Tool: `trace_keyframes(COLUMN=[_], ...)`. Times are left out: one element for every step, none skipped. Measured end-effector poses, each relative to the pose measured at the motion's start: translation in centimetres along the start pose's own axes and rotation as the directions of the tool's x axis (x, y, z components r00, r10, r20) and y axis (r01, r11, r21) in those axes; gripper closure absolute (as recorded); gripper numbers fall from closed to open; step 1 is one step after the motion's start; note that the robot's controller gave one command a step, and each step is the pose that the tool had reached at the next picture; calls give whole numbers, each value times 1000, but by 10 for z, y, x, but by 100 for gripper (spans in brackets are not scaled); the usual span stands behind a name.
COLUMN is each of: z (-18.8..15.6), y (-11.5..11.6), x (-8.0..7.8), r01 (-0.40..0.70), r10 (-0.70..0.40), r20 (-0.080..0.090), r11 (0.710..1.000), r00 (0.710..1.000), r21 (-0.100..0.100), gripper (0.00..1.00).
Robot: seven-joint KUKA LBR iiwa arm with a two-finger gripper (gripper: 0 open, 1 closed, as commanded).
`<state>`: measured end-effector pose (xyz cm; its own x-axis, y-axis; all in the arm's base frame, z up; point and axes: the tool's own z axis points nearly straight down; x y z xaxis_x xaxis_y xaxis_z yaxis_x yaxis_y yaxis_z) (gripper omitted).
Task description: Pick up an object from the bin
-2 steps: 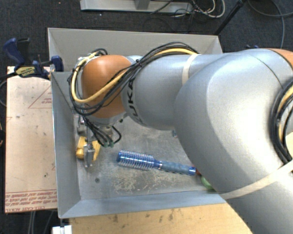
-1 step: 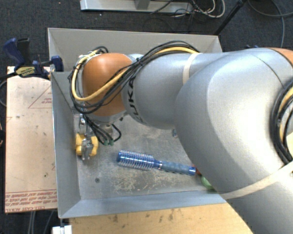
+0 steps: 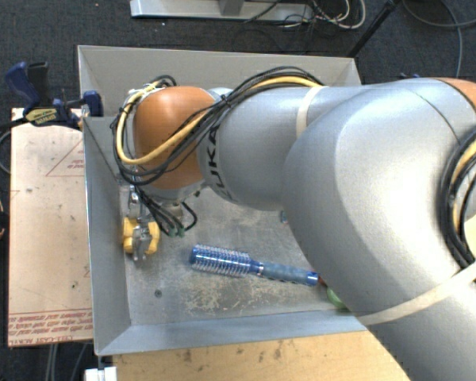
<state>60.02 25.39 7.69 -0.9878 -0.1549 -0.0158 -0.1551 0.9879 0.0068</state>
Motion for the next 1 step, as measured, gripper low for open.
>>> trace_keyframes(z=[-103], y=[-18], x=[24], r01=[-1], r10=[1], r20=[-6], r11=[1000], r00=[1000], r21=[4], gripper=[100])
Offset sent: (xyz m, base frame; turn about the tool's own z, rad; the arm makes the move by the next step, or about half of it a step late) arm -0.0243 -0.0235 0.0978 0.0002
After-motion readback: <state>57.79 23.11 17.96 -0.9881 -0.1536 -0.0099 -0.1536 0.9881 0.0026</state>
